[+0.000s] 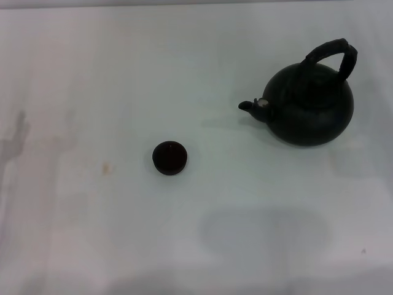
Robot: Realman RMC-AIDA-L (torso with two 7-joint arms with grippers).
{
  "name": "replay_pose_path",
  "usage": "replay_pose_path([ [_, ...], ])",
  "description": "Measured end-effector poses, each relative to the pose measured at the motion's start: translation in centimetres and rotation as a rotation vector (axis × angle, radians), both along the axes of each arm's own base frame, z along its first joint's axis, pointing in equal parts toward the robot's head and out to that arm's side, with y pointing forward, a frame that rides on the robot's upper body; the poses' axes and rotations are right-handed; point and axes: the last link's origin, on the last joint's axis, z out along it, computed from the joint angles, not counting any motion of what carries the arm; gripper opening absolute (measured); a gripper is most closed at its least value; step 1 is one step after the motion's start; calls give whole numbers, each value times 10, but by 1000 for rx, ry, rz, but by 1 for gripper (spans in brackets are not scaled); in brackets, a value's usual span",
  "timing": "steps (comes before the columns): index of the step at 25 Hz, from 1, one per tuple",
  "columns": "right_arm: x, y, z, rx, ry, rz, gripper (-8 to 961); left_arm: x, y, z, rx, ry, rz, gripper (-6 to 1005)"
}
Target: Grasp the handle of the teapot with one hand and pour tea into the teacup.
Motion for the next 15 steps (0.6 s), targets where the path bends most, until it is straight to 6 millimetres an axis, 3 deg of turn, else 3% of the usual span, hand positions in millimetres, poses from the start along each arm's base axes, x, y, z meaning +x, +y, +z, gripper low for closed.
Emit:
replay_pose_path([
  [15,0,1,1,4,0,-1,824,8,13,-2,-13,18,-31,863],
])
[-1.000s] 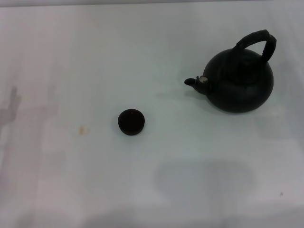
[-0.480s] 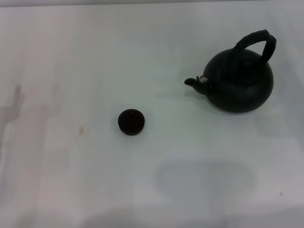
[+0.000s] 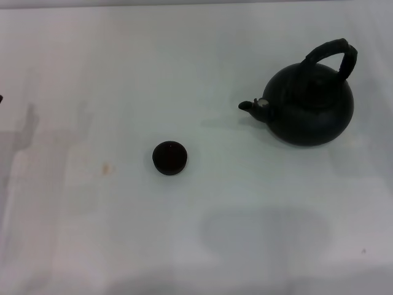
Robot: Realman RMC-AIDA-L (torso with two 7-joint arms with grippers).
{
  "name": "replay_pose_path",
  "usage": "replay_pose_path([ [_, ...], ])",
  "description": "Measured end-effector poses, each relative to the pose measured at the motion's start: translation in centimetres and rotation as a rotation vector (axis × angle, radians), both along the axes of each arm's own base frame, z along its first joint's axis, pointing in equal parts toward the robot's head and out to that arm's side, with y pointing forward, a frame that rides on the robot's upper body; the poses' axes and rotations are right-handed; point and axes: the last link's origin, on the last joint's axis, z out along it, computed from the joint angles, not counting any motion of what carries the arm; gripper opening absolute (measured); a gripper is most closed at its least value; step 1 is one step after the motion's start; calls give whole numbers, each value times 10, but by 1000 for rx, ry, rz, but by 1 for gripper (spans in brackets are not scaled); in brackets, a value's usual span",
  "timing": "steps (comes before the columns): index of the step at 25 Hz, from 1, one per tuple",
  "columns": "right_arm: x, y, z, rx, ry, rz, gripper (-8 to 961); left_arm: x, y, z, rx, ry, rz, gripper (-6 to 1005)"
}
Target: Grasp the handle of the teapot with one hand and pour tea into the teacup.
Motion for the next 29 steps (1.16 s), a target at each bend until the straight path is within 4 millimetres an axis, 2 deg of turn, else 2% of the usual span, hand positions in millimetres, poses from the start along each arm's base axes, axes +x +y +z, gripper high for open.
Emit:
replay_pose_path([
  [29,-6,6,1,5,7,25,825,0,2,3,20,-3,4,859],
])
